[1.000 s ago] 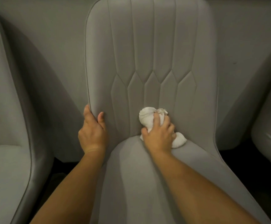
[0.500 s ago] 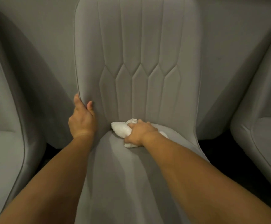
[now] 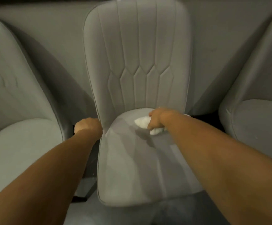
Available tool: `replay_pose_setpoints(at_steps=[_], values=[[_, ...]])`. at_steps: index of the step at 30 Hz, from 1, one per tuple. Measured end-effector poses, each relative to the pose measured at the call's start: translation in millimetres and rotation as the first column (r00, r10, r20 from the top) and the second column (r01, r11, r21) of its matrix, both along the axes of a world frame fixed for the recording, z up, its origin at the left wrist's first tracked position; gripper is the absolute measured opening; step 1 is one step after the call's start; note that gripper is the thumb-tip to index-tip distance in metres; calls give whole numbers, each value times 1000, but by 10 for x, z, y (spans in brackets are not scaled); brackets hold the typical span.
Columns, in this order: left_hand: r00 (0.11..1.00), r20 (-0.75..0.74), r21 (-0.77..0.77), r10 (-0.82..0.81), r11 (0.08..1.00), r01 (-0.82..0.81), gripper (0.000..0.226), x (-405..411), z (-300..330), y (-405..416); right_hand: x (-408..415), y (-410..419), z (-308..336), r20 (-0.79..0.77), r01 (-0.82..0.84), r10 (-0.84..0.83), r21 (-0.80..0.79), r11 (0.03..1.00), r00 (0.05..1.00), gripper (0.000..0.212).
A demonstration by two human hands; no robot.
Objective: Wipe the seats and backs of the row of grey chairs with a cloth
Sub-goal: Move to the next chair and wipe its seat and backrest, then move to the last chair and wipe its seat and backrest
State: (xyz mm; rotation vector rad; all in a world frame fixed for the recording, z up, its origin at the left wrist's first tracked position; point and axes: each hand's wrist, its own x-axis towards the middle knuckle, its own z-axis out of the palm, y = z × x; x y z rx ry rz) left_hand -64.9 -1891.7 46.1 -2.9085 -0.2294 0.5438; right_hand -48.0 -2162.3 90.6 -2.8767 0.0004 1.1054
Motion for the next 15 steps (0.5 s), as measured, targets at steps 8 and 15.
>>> replay_pose_setpoints(at_steps=[8, 15], values=[[913, 108, -106, -393, 909, 404, 43, -857, 1290, -465, -557, -370, 1462, 3, -8, 8, -46, 999, 1000, 64], [891, 134, -139, -435, 881, 451, 59, -1338, 2733, -880, -1243, -458, 2704, 30, 68, -69, 22, 997, 997, 72]])
